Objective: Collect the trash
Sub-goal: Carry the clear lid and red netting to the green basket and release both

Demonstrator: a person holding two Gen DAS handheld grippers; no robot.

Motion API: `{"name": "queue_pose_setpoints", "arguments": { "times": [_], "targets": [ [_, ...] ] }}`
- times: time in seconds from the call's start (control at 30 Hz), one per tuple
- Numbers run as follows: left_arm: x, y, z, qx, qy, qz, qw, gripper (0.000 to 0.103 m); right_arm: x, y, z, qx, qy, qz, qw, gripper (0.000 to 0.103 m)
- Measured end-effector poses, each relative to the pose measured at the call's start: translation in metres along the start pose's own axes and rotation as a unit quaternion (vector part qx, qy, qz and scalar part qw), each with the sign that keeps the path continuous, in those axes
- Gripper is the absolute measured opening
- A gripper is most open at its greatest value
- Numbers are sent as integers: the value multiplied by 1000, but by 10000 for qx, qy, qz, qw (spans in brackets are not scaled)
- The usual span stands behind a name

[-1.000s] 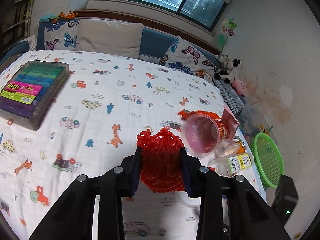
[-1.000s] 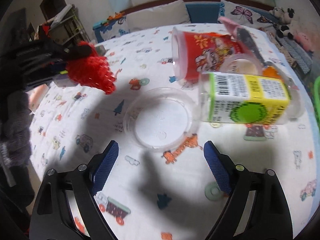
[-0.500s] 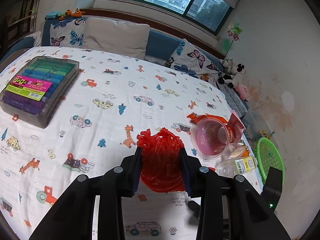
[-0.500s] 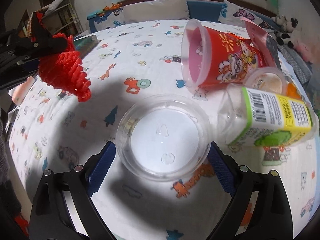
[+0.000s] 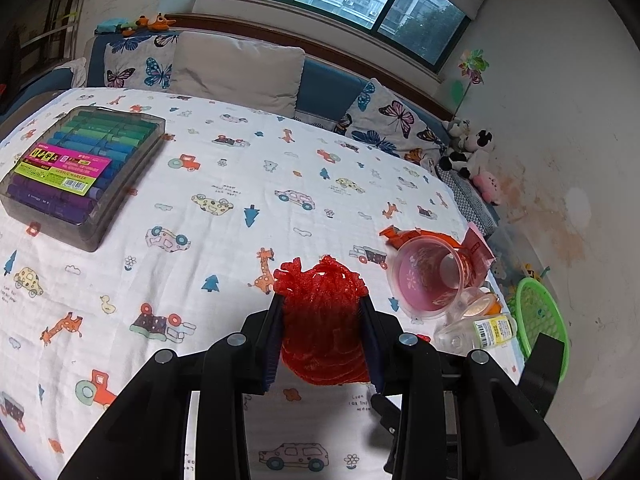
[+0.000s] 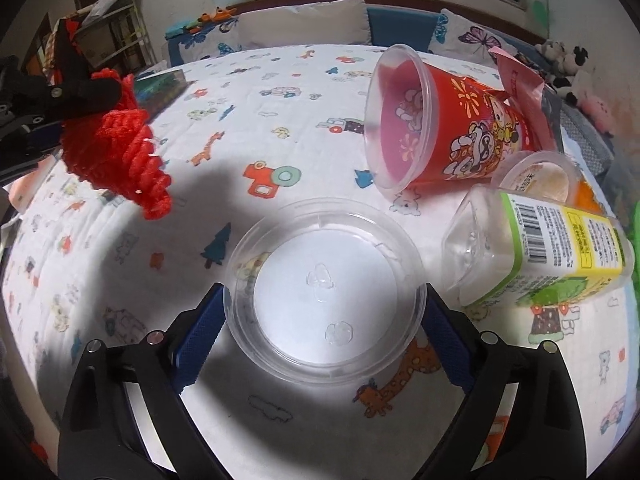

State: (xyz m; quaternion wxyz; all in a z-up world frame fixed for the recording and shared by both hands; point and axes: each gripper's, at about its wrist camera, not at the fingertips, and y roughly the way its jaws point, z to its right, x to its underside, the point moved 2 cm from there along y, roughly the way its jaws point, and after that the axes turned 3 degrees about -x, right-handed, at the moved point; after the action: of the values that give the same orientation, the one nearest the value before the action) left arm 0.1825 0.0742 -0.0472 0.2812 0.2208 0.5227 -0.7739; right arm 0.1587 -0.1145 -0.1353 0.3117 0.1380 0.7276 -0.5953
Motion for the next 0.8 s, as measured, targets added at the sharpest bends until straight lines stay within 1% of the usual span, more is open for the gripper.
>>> {"name": "queue_pose_setpoints", "arguments": {
  "times": [0.17,0.33,0.63,0.8],
  "targets": [
    [-1,-2,6,39,50,38,10000,34,4,-21,0,-64,-72,166,9998,92],
    [-2,-3,21,133,166,47,9998,34,9,-50,12,-108,40,356,9993,92],
    [-1,2,64,375,465,0,9982,34,20,-105,55,30,372,710,9968,92],
    [0,6,93,524,652,-49,9965,34,24,-129,84,211,577,886,9942,92]
  ]
}}
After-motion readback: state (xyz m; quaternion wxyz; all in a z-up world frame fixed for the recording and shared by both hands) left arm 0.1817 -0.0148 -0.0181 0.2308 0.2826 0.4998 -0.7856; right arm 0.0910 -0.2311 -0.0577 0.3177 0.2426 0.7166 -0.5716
